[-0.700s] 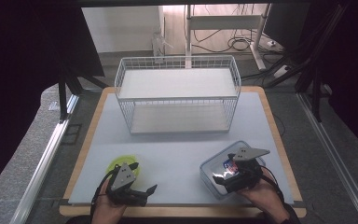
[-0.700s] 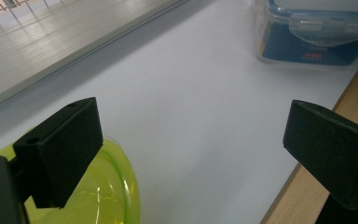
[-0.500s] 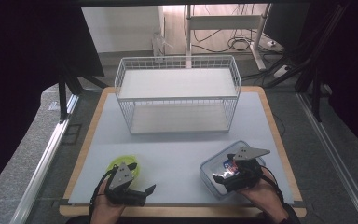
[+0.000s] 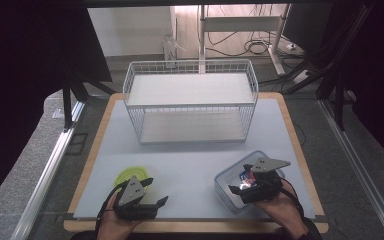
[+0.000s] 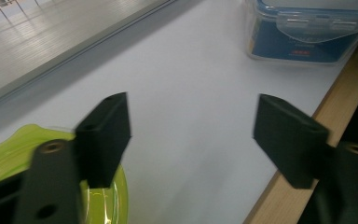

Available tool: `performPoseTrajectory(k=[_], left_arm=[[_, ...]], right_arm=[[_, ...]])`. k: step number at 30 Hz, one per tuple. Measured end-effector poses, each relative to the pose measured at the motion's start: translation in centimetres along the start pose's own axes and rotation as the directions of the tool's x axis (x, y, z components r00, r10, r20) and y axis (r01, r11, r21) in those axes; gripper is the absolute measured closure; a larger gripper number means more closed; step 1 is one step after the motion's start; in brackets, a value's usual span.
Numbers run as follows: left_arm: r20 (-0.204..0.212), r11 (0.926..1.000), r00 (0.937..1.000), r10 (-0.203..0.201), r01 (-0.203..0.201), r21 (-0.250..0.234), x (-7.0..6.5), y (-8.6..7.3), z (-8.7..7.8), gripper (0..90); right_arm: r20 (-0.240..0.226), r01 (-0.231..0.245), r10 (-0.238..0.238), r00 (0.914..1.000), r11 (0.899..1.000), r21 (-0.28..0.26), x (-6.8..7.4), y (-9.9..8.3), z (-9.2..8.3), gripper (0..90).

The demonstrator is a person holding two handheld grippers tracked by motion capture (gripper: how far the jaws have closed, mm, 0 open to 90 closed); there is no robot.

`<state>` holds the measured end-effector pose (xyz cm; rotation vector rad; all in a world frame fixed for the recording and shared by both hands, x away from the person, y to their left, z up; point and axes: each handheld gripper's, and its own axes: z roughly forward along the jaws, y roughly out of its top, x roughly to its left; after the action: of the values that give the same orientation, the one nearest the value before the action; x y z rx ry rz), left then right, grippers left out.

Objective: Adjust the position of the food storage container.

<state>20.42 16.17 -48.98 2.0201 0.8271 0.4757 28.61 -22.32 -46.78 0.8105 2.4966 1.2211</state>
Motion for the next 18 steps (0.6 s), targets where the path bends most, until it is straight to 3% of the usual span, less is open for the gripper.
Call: performPoseTrajectory(k=[4, 6, 9, 11, 18], left_arm=[[-0.006, 0.9999, 0.9999, -0.008, 0.009, 0.006, 0.1, 0.2, -0.5, 52.8], [-0.001, 0.9993, 1.0, -0.005, 0.005, 0.037, 0.1, 0.3, -0.5, 63.2], [-0.023, 0.9976, 0.9997, -0.012, 0.014, 0.068, 0.0, 0.2, -0.4, 82.5], [-0.047, 0.9963, 0.9986, -0.026, 0.03, 0.08, 0.2, 0.1, -0.5, 90.0], [-0.082, 0.9834, 0.9923, -0.093, 0.104, 0.149, 1.4, -0.8, 0.1, 90.0]], right_arm=[[0.016, 0.007, -0.006, 0.9998, 1.0, -0.009, 0.1, 0.0, -0.1, 14.1], [0.021, 0.007, -0.006, 0.9998, 1.0, -0.024, 0.1, 0.1, -0.3, 15.6], [0.03, 0.003, -0.002, 0.9996, 0.999, -0.032, 0.0, 0.1, -0.5, 16.3], [0.031, 0.001, 0.0, 0.9995, 1.0, -0.03, -0.1, 0.0, -0.5, 16.4], [0.043, 0.019, -0.018, 0.9989, 1.0, -0.017, 0.0, -0.1, -0.3, 17.1]])
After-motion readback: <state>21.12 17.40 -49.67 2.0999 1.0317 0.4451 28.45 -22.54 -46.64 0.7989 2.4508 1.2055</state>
